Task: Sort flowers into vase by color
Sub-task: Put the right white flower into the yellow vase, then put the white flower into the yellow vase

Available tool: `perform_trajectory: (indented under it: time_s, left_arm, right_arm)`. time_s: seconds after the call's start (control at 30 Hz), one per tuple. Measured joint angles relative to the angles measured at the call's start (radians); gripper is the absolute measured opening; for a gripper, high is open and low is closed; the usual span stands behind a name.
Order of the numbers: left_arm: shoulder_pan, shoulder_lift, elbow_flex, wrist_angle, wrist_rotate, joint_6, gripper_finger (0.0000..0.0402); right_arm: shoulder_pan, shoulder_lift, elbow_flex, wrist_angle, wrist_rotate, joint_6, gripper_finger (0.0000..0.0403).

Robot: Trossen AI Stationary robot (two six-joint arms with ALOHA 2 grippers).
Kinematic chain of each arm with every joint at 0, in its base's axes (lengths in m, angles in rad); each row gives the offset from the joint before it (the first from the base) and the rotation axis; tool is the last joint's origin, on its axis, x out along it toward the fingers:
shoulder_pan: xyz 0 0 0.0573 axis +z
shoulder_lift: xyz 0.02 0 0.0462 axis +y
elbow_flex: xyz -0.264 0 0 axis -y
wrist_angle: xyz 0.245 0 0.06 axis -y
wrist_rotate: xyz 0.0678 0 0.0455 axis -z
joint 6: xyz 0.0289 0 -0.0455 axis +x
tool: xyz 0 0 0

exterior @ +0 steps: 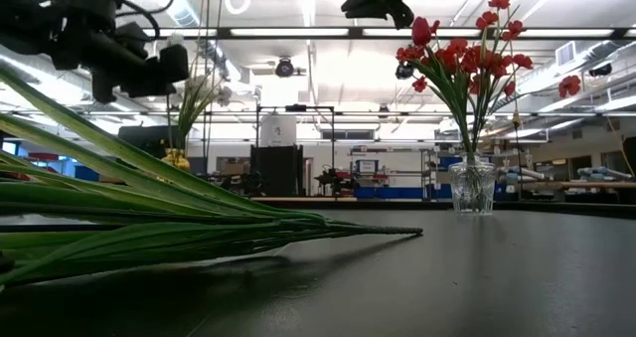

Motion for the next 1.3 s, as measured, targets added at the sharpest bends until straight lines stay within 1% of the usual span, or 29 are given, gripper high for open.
perform_trajectory:
  time_s: [0.23,0.33,0.43,0.6,0.7,0.83,0.93,1.07,1.17,1.3]
  left_arm:
    - [0.020,0.016,0.000,-0.148,0.001,-0.180,0.0166]
    - [0.020,0.016,0.000,-0.211,0.015,-0.215,0.0197]
    - [0.019,0.016,0.000,-0.242,0.052,-0.246,0.0217]
    - [0.019,0.016,0.000,-0.248,0.128,-0.247,0.0235]
    - [0.019,0.015,0.000,-0.248,0.145,-0.241,0.0243]
    - [0.019,0.015,0.000,-0.249,0.176,-0.257,0.0257]
    - [0.018,0.015,0.018,-0.288,0.206,-0.256,0.0270]
    - [-0.004,0.010,0.058,-0.315,0.205,-0.180,0.0285]
    - [-0.024,0.006,0.097,-0.352,0.205,-0.124,0.0291]
    - [-0.031,0.006,0.119,-0.450,0.202,-0.132,0.0291]
  right_arm:
    - [0.000,0.000,0.000,0.000,0.000,-0.002,0.0096]
    - [0.000,0.000,0.000,-0.002,-0.005,-0.002,0.0096]
    - [0.000,0.000,0.000,-0.002,-0.012,-0.002,0.0096]
    - [0.000,0.000,0.000,-0.004,-0.014,0.000,0.0096]
    - [0.002,0.000,0.000,-0.016,-0.027,0.005,0.0096]
    - [0.012,0.000,0.000,-0.051,-0.056,0.055,0.0096]
    - [0.018,0.000,-0.001,-0.106,-0.065,0.101,0.0096]
    - [0.005,0.000,-0.001,-0.186,-0.130,0.128,0.0096]
    - [-0.005,0.000,-0.001,-0.246,-0.134,0.124,0.0096]
    - [-0.007,0.000,-0.001,-0.291,-0.134,0.115,0.0096]
